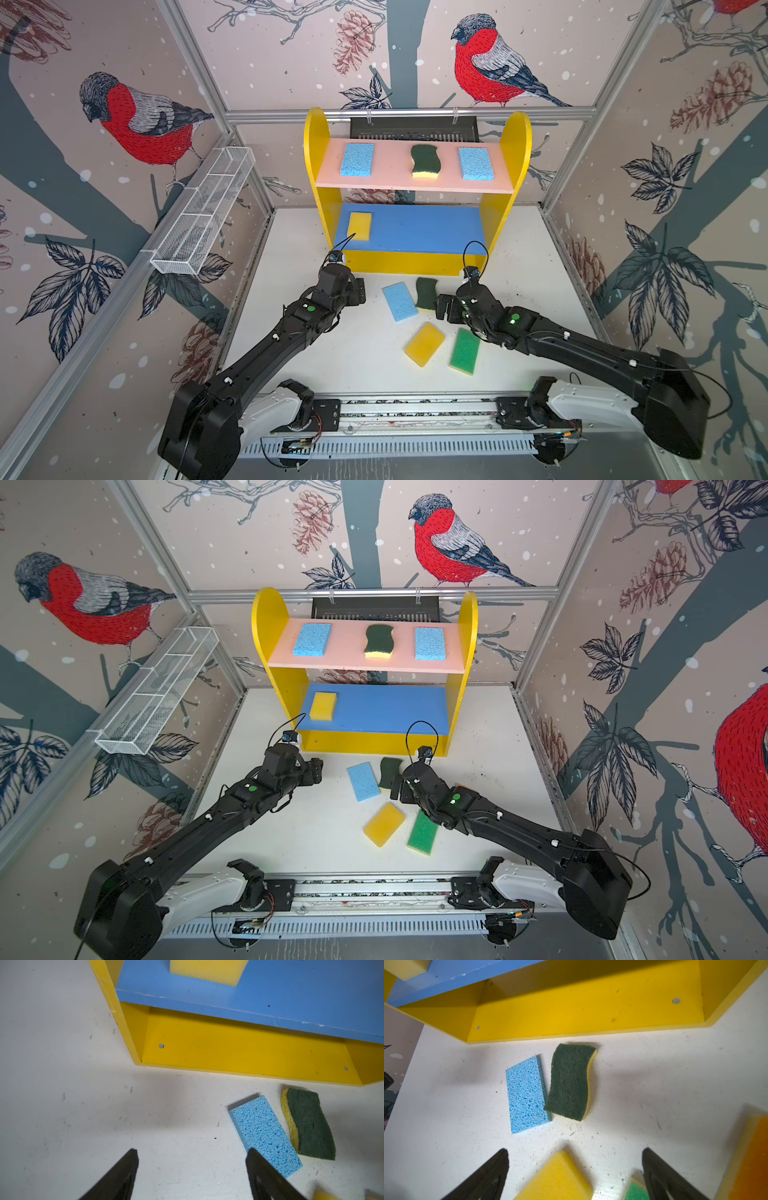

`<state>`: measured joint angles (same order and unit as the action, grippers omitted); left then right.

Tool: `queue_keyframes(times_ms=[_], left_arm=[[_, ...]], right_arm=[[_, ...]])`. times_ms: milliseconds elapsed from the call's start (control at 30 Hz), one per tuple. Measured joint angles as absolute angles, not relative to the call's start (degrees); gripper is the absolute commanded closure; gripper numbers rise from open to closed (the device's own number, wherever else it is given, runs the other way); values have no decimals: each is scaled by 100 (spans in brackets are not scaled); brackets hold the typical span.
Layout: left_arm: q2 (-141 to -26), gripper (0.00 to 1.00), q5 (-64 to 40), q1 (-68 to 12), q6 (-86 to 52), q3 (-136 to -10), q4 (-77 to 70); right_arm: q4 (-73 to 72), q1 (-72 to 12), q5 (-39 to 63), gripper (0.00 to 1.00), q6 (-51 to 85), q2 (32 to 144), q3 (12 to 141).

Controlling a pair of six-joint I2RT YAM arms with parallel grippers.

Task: Arrange cleaning sponges on a shelf
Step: Pick up the cleaning sponge at the center of the table.

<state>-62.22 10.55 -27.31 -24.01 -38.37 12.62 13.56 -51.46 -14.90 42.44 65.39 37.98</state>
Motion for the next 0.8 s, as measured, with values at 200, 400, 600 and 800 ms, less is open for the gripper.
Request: queue_keyframes(times_ms=[200, 400, 600, 800], left_arm=[[-6204, 18, 1057, -2943, -2552, -3667, 1264], [-6123, 18, 1055, -3020, -2707, -3430, 1264], [-6003, 18, 1052, -3024, -2840, -3271, 1258], [-5933, 18, 1017, -3024, -2869, -3153, 1205]], right_arm=[[1337, -5146, -1490, 1, 4386, 6451, 3518], [1238, -5144, -1496, 0, 4495, 6403, 3393], [1094, -5133, -1507, 1, 4517, 6917, 3544], [1037, -5201, -1603, 1, 4515, 7712, 3968]])
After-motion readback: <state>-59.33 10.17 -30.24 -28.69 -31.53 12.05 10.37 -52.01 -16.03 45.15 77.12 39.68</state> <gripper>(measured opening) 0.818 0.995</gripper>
